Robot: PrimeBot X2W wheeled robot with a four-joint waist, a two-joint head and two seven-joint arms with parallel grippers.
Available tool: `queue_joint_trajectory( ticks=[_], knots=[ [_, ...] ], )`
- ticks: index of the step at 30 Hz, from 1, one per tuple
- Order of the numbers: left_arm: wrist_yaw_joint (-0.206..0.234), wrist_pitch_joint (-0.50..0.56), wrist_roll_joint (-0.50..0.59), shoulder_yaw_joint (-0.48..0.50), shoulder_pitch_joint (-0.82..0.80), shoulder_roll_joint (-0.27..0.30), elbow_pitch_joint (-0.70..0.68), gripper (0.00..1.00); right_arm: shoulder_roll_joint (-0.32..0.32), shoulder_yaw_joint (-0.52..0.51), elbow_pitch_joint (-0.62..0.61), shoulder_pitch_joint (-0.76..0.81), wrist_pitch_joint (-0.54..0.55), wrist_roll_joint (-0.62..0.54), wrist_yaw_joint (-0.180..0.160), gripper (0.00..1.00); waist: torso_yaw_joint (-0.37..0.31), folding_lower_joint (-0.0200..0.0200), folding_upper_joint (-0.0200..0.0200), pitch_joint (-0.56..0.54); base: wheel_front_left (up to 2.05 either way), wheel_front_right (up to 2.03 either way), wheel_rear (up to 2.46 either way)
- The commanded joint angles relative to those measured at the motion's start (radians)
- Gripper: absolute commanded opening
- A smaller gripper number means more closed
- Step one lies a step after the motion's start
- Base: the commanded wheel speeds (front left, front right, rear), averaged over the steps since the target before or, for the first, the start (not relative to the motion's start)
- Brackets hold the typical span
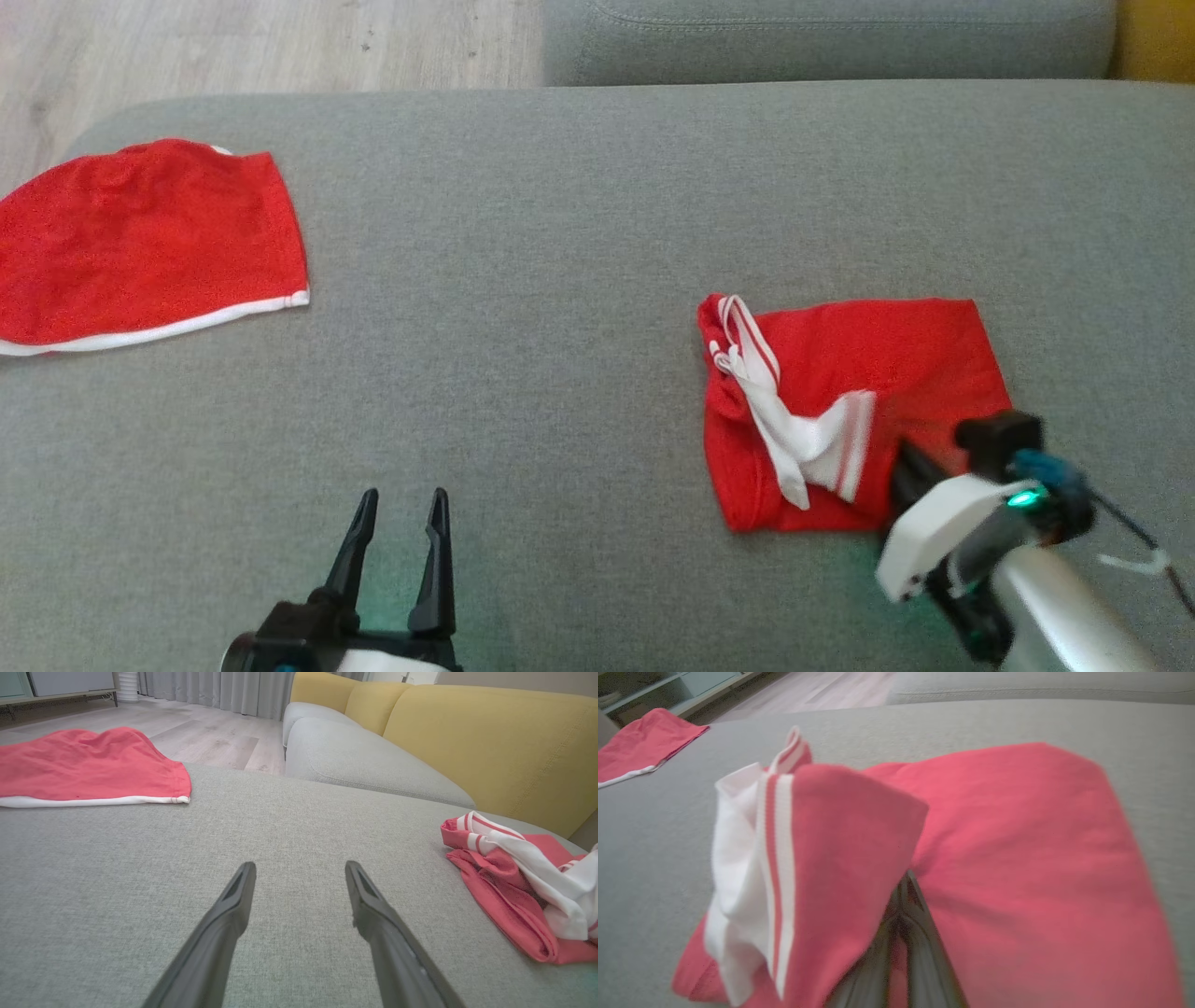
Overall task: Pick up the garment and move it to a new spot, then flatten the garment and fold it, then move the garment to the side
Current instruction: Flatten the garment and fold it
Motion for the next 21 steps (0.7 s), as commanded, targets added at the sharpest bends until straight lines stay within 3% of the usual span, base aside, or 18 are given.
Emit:
queue_joint_trajectory(
  ticks=[1,11,21],
  knots=[
    [0.000,-0.010,0.005,0.031,-0.031,-0.005,-0.027,1.00,-0.002,0.043,-0.022,-0.036,-0.013,0.017,-0.001,0.00,0.003,-0.0001,-0.0001,-0.001,0.00,0.00,0.00],
    [0.000,-0.010,-0.008,0.034,-0.021,-0.005,-0.027,1.00,0.042,0.323,-0.017,-0.054,0.006,0.054,-0.001,0.00,0.022,-0.0001,-0.0001,-0.024,0.00,0.00,0.00],
    [0.012,-0.010,-0.027,0.033,-0.007,-0.005,-0.029,1.00,0.044,0.352,-0.050,-0.064,-0.026,0.060,-0.001,0.00,0.026,-0.0001,-0.0001,-0.044,0.00,0.00,0.00]
  ],
)
